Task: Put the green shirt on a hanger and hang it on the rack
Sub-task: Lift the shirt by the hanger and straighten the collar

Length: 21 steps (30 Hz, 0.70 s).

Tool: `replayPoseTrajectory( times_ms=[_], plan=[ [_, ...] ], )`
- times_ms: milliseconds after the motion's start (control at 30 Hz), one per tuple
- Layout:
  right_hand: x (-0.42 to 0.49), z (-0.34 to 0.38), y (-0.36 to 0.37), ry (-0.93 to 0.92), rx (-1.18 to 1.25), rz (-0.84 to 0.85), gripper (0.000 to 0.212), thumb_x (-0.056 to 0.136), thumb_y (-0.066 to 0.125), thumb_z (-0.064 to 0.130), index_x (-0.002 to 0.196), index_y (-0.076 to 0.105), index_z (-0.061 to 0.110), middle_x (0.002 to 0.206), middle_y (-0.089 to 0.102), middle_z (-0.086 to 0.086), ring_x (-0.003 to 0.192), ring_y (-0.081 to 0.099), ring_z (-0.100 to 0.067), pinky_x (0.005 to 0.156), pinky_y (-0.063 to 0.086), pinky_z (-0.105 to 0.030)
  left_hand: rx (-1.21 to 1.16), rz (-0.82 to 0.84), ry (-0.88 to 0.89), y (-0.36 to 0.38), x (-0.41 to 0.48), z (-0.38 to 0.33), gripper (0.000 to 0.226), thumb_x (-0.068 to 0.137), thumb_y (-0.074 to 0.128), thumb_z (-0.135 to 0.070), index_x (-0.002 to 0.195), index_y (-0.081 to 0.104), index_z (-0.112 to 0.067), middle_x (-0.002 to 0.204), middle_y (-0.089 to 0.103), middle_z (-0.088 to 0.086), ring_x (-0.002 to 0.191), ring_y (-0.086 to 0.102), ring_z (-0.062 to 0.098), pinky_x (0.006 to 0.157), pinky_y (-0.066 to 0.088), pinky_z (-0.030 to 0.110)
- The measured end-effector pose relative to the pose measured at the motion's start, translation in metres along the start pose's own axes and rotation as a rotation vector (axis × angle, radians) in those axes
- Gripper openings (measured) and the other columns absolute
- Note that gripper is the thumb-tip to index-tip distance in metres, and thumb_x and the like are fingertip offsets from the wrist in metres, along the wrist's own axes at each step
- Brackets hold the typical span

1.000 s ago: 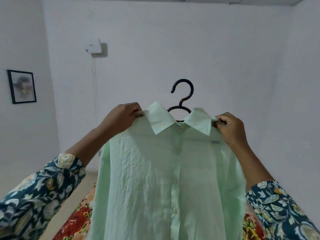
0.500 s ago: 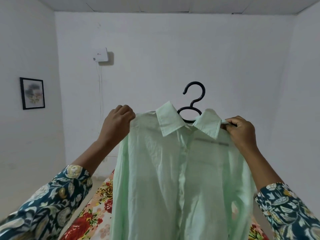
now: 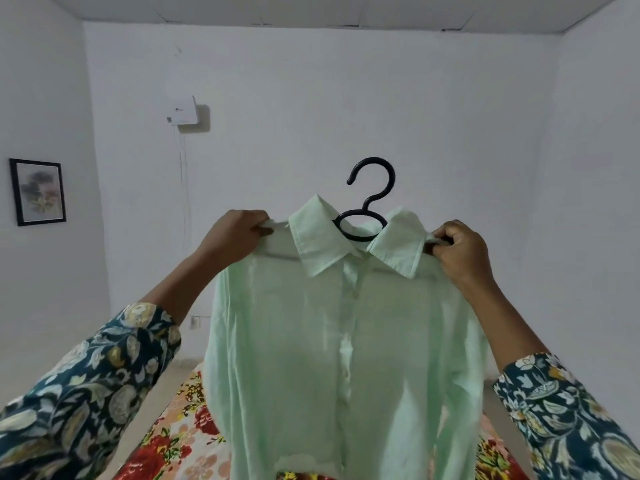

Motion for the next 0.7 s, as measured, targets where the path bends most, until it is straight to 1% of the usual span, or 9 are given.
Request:
replayPoseTrajectory(
  times_ms=[67,167,233,300,367,400,500,600,700],
  plan=[
    [0.0,0.001,0.0,0.049,0.009,0.151,0.012,0.075,0.067,-0.003,0.079,0.061,0.007,0.078,0.057,-0.004,0.077,0.051,-0.018,0.069,0.039,-0.025,-0.083,-0.121,-0.047,-0.001,-0.008,0.002,0.014,0.088,0.056,-0.007,0.079,0.06,0.002,0.069,0.054,0.012,0.066,0.046,0.026,0.06,0.032,0.03],
    [-0.006,0.0,0.002,0.098,0.068,0.405,0.016,0.078,0.064,-0.003,0.09,0.07,0.006,0.084,0.067,-0.006,0.078,0.057,-0.014,0.077,0.044,-0.028,-0.233,-0.235,-0.115,0.001,-0.022,0.003,0.01,0.087,0.058,-0.006,0.083,0.063,0.001,0.074,0.058,0.006,0.071,0.052,0.024,0.057,0.036,0.027],
    [-0.005,-0.002,-0.002,0.051,0.042,0.303,0.02,0.077,0.059,-0.007,0.088,0.073,0.003,0.084,0.069,-0.01,0.078,0.059,-0.014,0.075,0.045,-0.027,-0.225,-0.127,-0.09,0.008,-0.027,-0.003,0.01,0.085,0.064,-0.009,0.09,0.062,-0.001,0.082,0.057,0.004,0.078,0.051,0.022,0.06,0.037,0.024],
    [-0.005,-0.004,-0.003,-0.008,-0.033,0.161,0.024,0.075,0.056,-0.01,0.087,0.074,0.001,0.08,0.069,-0.006,0.079,0.06,-0.014,0.069,0.044,-0.023,-0.137,0.057,-0.032,0.017,-0.029,-0.011,0.024,0.084,0.068,-0.017,0.105,0.062,-0.008,0.093,0.055,0.0,0.088,0.05,0.02,0.069,0.039,0.028],
    [-0.008,-0.002,0.003,-0.027,-0.045,0.115,0.023,0.075,0.056,-0.01,0.086,0.073,0.001,0.076,0.066,0.001,0.071,0.058,-0.002,0.064,0.041,-0.015,-0.137,0.138,-0.016,0.016,-0.027,-0.019,0.023,0.09,0.06,-0.018,0.112,0.065,-0.011,0.098,0.06,0.001,0.093,0.056,0.023,0.078,0.043,0.03],
    [-0.009,-0.001,0.005,-0.025,-0.028,0.119,0.02,0.075,0.058,-0.009,0.084,0.072,0.003,0.073,0.064,0.004,0.063,0.055,0.005,0.062,0.039,-0.011,-0.157,0.14,-0.029,0.014,-0.025,-0.02,0.02,0.092,0.056,-0.015,0.107,0.068,-0.01,0.096,0.064,0.003,0.091,0.06,0.024,0.076,0.045,0.029],
    [-0.01,0.002,0.005,0.071,0.104,0.311,0.014,0.077,0.067,-0.002,0.081,0.068,0.011,0.071,0.061,0.006,0.056,0.054,0.006,0.064,0.043,-0.013,-0.193,0.075,-0.084,0.01,-0.027,-0.017,0.016,0.091,0.055,-0.007,0.086,0.069,-0.011,0.08,0.066,0.006,0.075,0.058,0.02,0.06,0.042,0.019],
    [-0.02,0.003,0.006,0.274,0.269,0.659,0.012,0.08,0.07,0.009,0.092,0.071,0.012,0.086,0.071,-0.002,0.076,0.065,-0.009,0.081,0.052,-0.024,-0.193,-0.04,-0.102,0.008,-0.036,-0.013,0.02,0.092,0.051,-0.004,0.082,0.065,-0.014,0.076,0.062,0.002,0.067,0.054,0.015,0.057,0.041,0.018],
    [-0.017,0.005,0.008,0.172,0.156,0.572,0.013,0.08,0.068,0.004,0.08,0.072,0.016,0.08,0.07,-0.002,0.074,0.063,-0.01,0.08,0.05,-0.025,-0.213,-0.065,-0.09,0.008,-0.039,-0.012,0.014,0.092,0.05,-0.003,0.087,0.062,-0.01,0.076,0.059,-0.001,0.066,0.053,0.011,0.058,0.04,0.017]
  ],
)
Point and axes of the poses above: each hand's wrist, its own x-axis towards the middle knuckle, its own y-axis out of the palm, z = x × y, the point moved 5 cm from there along x, towards the middle knuckle
